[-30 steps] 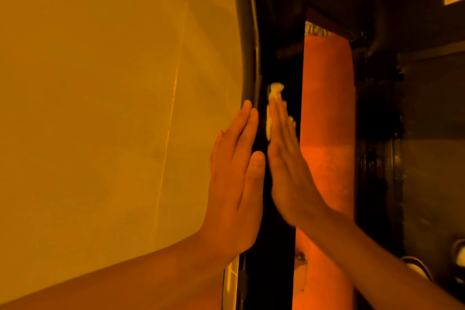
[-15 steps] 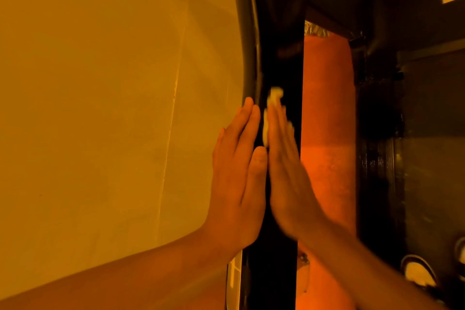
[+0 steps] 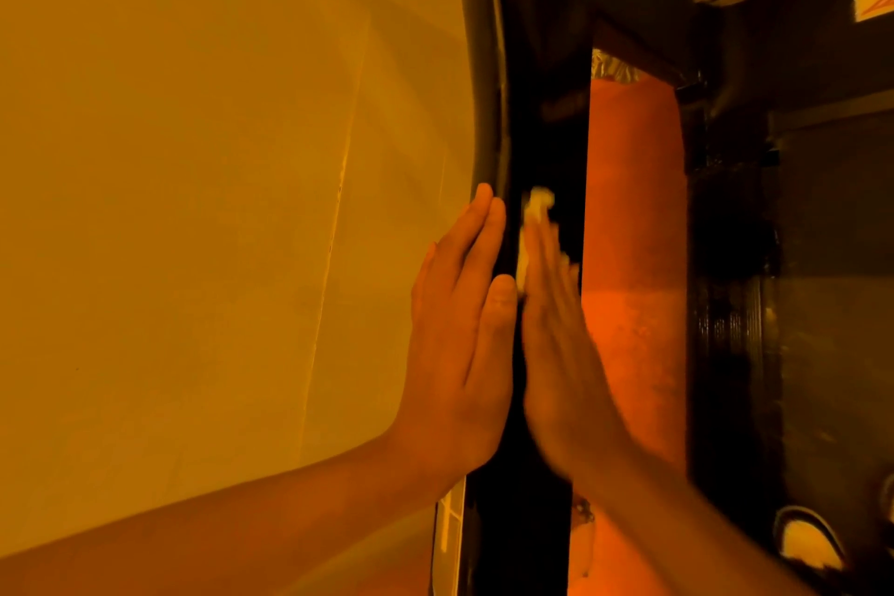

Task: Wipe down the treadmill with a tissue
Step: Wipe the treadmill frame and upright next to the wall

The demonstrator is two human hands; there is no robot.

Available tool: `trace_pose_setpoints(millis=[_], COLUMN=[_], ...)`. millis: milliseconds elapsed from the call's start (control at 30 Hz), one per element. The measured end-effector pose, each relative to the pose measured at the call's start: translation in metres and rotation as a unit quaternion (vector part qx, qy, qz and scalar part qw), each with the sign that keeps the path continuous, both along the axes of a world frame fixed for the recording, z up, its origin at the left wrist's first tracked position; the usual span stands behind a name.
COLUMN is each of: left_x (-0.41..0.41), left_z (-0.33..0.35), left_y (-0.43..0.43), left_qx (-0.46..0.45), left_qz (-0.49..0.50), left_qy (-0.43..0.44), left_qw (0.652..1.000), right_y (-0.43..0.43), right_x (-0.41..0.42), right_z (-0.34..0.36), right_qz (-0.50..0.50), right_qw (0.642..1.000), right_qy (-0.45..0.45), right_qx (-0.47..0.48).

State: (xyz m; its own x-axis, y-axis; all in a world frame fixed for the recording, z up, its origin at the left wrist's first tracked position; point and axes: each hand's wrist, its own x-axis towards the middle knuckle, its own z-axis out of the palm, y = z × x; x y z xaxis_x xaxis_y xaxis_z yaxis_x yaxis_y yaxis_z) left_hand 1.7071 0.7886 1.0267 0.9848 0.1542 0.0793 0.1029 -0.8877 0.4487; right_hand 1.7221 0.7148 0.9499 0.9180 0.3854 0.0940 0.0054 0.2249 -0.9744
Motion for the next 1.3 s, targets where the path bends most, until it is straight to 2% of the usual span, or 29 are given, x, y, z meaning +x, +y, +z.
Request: trace_pose_setpoints(millis=[100, 167, 233, 367, 433, 500, 633, 700, 767, 833, 900, 967, 1033, 1200, 1300], left_x=[0.000, -0.001, -0.001, -0.001, -0.001, 0.000, 0.000, 0.000, 0.000, -0.001, -0.001, -0.001, 0.000, 0.000, 0.000], left_z=[0.001, 0.000, 0.000, 0.000, -0.001, 0.000, 0.001, 0.001, 0.000, 0.000, 0.000, -0.001, -0.001, -0.002, -0.002], left_y=[-0.002, -0.002, -0.001, -0.002, -0.001, 0.000, -0.001, -0.001, 0.000, 0.000, -0.001, 0.000, 0.000, 0.002, 0.003], left_qx=[-0.004, -0.008, -0.010, -0.012, -0.014, -0.013, -0.007, -0.004, -0.001, -0.001, -0.008, 0.000, 0.020, 0.031, 0.032], left_qz=[0.005, 0.008, 0.011, 0.008, 0.008, 0.007, 0.003, 0.003, 0.002, -0.002, 0.001, -0.002, -0.010, -0.020, -0.022], left_qy=[-0.001, 0.001, 0.001, 0.008, 0.005, 0.005, 0.007, 0.008, 0.005, 0.004, 0.006, 0.003, 0.006, 0.010, 0.009], left_qw=[1.000, 1.000, 1.000, 1.000, 1.000, 1.000, 1.000, 1.000, 1.000, 1.000, 1.000, 1.000, 1.000, 0.999, 0.999], right_y=[0.016, 0.022, 0.021, -0.003, -0.009, -0.005, 0.018, 0.028, 0.031, 0.019, 0.001, -0.011, -0.007, 0.030, 0.035], right_x=[0.095, 0.115, 0.083, -0.054, -0.079, -0.050, 0.085, 0.121, 0.102, 0.041, -0.035, -0.074, -0.049, 0.117, 0.122], right_z=[0.000, -0.002, -0.005, -0.003, -0.001, -0.004, -0.007, -0.007, -0.009, -0.011, -0.012, -0.012, -0.015, -0.030, -0.039], right_qz=[-0.005, -0.014, -0.026, 0.003, 0.014, 0.011, -0.015, -0.019, -0.031, -0.039, -0.009, 0.013, 0.005, -0.017, -0.022], right_qw=[0.999, 0.999, 1.000, 0.999, 0.999, 1.000, 0.999, 0.999, 0.999, 0.999, 0.999, 0.998, 0.999, 0.995, 0.993], right_qy=[0.014, 0.011, -0.006, 0.033, 0.042, 0.026, 0.010, 0.015, 0.016, 0.025, 0.046, 0.055, 0.045, 0.027, 0.024], right_qx=[-0.030, -0.030, -0.015, 0.030, 0.020, 0.005, -0.032, -0.041, -0.017, 0.001, 0.007, -0.006, -0.018, -0.097, -0.110])
